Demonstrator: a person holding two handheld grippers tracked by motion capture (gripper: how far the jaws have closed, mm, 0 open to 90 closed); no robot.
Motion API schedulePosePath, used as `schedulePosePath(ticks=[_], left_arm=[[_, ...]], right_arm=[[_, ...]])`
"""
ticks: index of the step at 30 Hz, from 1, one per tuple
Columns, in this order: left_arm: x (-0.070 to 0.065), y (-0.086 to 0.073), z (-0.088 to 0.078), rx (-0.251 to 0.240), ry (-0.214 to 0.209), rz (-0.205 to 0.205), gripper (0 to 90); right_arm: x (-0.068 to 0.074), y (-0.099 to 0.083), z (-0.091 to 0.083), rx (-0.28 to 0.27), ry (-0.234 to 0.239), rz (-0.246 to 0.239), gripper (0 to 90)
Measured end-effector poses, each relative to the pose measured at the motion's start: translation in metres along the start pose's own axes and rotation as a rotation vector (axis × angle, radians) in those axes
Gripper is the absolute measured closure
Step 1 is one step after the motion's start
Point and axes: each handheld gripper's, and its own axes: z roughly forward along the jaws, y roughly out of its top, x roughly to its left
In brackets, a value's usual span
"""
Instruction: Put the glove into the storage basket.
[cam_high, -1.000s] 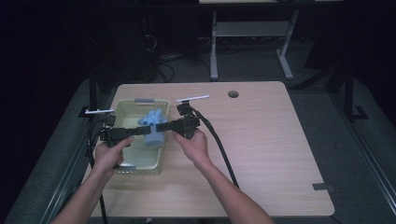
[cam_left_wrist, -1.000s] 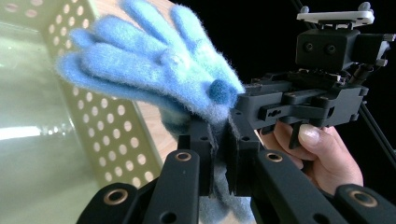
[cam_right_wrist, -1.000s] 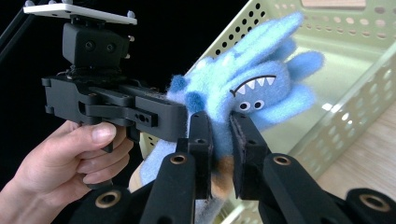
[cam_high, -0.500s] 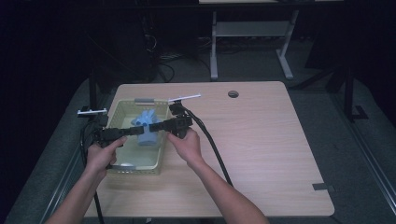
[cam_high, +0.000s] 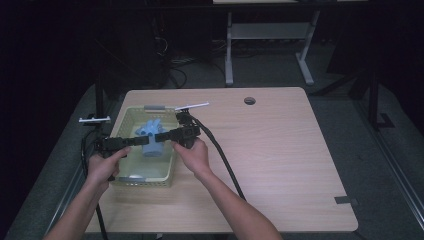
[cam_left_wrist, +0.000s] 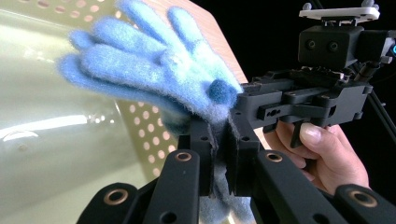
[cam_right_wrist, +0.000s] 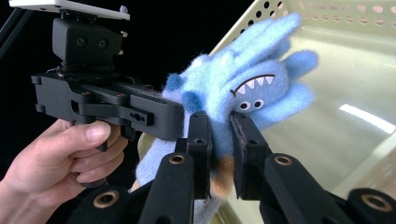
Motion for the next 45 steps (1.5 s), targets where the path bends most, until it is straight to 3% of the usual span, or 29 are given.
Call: schedulePosePath(ticks=[33, 42, 45], left_arm=[[0.024, 0.000, -0.005, 0.064, 0.084, -0.021, 83.5], [0.027, -0.001, -0.005, 0.079, 0.108, -0.019, 83.5], [0.027, -0.002, -0.004, 0.083, 0.134, -0.012, 83.5]], right_arm=[[-0.017, -0.004, 0.033, 0.040, -0.023, 0.046, 74.3], [-0.019, -0.004, 0.032, 0.048, -0.048, 0.038, 72.1], [-0.018, -0.003, 0.029, 0.050, -0.057, 0.032, 69.5]])
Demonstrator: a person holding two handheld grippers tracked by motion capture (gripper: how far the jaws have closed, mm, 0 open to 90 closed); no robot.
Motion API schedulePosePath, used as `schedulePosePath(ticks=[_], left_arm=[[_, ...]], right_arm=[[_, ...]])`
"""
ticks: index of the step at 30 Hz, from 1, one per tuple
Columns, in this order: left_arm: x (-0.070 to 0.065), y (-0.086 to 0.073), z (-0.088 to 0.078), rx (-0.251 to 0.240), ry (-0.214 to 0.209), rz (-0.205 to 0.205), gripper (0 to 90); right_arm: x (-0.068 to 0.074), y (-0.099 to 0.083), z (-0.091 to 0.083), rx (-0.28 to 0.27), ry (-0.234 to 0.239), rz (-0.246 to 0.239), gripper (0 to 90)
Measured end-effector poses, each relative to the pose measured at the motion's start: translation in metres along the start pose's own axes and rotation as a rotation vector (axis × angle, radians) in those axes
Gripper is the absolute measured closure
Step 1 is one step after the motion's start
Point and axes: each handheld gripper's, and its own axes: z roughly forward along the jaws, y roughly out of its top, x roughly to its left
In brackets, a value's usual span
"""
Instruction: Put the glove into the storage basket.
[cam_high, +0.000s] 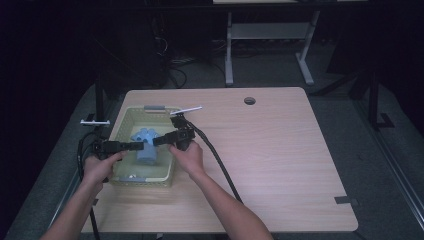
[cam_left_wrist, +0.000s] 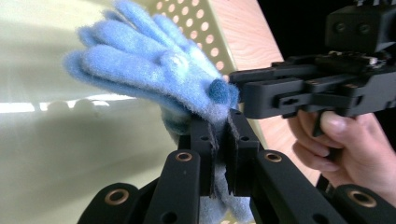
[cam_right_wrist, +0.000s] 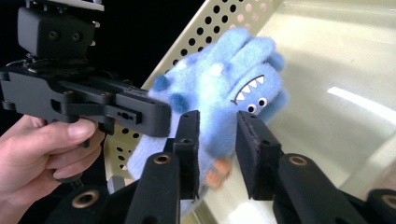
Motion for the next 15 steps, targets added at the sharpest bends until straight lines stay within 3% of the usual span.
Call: schedulePosePath(ticks=[7, 8, 15], left_arm=[[-0.002, 0.001, 0.006, 0.058, 0.080, 0.013, 83.5], [-0.002, 0.001, 0.009, 0.070, 0.107, 0.014, 83.5], [0.000, 0.003, 0.015, 0.126, 0.172, 0.005, 83.1]], right_arm=[[0.000, -0.001, -0.007, -0.003, -0.005, -0.004, 69.0], [0.000, -0.001, -0.009, -0.006, -0.001, -0.007, 68.7], [0.002, -0.001, -0.019, -0.022, 0.003, -0.015, 67.8]])
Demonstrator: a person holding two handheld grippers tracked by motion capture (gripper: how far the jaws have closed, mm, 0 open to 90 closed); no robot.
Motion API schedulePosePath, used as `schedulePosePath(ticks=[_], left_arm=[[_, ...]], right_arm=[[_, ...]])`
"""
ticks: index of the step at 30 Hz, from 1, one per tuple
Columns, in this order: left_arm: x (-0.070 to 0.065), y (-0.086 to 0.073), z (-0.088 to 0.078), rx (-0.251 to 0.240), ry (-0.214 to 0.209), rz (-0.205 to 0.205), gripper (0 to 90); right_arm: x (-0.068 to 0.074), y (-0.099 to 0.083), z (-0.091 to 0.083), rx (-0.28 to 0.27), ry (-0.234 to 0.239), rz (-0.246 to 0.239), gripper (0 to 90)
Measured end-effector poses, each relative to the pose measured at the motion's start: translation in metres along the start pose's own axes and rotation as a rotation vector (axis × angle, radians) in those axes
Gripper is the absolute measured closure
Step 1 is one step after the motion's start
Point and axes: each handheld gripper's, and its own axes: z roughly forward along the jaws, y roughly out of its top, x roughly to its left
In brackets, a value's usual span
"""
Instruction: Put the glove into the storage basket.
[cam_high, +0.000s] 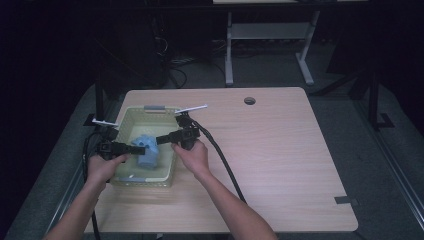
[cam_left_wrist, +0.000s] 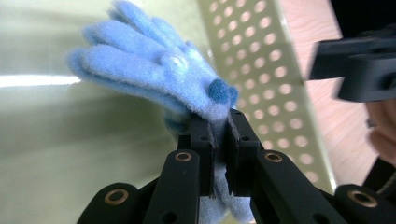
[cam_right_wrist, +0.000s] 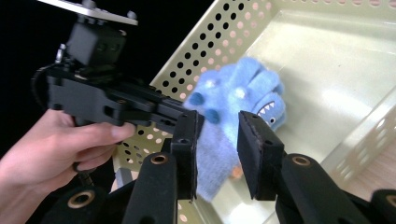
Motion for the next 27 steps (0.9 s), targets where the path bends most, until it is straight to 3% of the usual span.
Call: schedulePosePath(ticks=[4, 8, 12, 21, 27], left_arm=[[0.004, 0.001, 0.005, 0.047, 0.063, -0.022, 82.8], [0.007, 0.000, 0.007, 0.064, 0.088, -0.044, 82.3], [0.007, 0.004, 0.011, 0.102, 0.153, -0.032, 81.7], [0.005, 0.008, 0.018, 0.148, 0.222, -0.014, 79.5], [0.004, 0.010, 0.016, 0.133, 0.264, -0.009, 69.4]], right_arm=[[0.001, -0.001, -0.007, -0.007, 0.004, -0.007, 67.6], [0.001, -0.002, -0.012, -0.014, 0.002, -0.008, 67.5], [0.000, -0.004, -0.021, -0.028, 0.002, -0.002, 67.4], [-0.002, -0.007, -0.032, -0.047, 0.001, -0.002, 66.7], [-0.003, -0.009, -0.039, -0.058, 0.005, 0.001, 66.5]])
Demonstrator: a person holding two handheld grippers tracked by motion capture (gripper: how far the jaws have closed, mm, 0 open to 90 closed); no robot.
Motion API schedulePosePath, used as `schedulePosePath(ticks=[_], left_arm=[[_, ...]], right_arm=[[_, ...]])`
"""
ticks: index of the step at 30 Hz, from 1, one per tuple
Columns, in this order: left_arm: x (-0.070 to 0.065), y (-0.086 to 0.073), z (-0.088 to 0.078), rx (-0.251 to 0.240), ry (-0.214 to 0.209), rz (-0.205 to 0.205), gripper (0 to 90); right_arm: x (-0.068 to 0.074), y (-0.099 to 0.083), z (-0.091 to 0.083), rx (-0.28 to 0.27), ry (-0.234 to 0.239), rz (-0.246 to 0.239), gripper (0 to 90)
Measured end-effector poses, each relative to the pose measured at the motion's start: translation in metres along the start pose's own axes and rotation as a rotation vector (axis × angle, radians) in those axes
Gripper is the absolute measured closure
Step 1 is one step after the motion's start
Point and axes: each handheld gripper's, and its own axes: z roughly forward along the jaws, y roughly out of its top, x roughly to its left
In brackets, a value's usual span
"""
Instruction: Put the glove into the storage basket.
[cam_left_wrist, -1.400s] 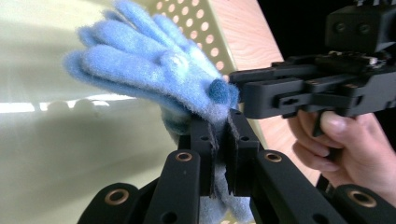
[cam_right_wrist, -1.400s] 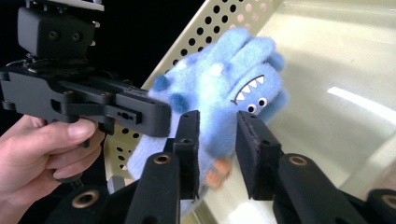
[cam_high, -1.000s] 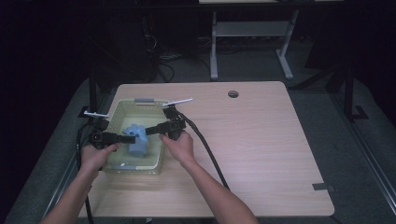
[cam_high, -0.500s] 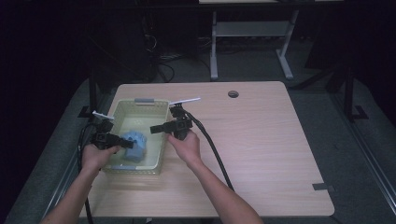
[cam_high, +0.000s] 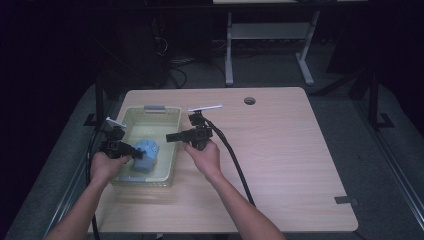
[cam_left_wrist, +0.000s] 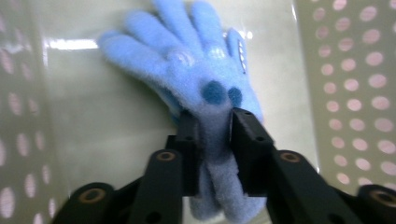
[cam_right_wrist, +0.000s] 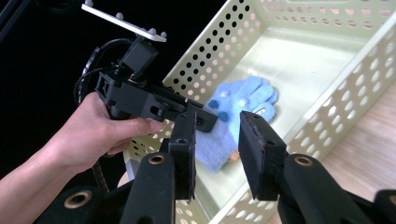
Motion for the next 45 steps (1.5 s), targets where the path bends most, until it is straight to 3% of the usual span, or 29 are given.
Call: schedulePosePath(ticks=[4, 13, 19, 22, 28, 32, 38, 45], left_arm=[[0.001, 0.001, -0.004, -0.027, 0.013, -0.013, 64.5], [-0.001, 0.005, -0.015, -0.064, 0.023, -0.001, 65.4], [-0.005, 0.007, -0.007, -0.032, 0.021, 0.021, 69.7], [-0.009, 0.009, -0.001, -0.001, 0.051, 0.050, 68.6], [-0.011, 0.011, 0.008, 0.045, 0.085, 0.060, 68.6], [-0.013, 0.011, 0.009, 0.042, 0.063, 0.060, 67.4], [-0.017, 0.013, -0.007, -0.044, 0.013, 0.065, 65.1], [-0.020, 0.011, -0.013, -0.081, -0.015, 0.086, 61.5]], right_arm=[[-0.003, -0.002, -0.005, -0.008, -0.006, -0.003, 66.2], [-0.005, -0.002, -0.013, -0.022, -0.013, -0.002, 66.0], [-0.007, -0.004, -0.018, -0.026, -0.016, 0.003, 65.6], [-0.007, -0.004, -0.020, -0.030, -0.015, 0.001, 65.5], [-0.011, -0.006, -0.026, -0.041, -0.019, -0.002, 65.2], [-0.014, -0.008, -0.033, -0.048, -0.025, 0.010, 64.7], [-0.021, -0.011, -0.045, -0.051, -0.046, 0.018, 61.7], [-0.027, -0.018, -0.057, -0.065, -0.062, 0.028, 59.2]])
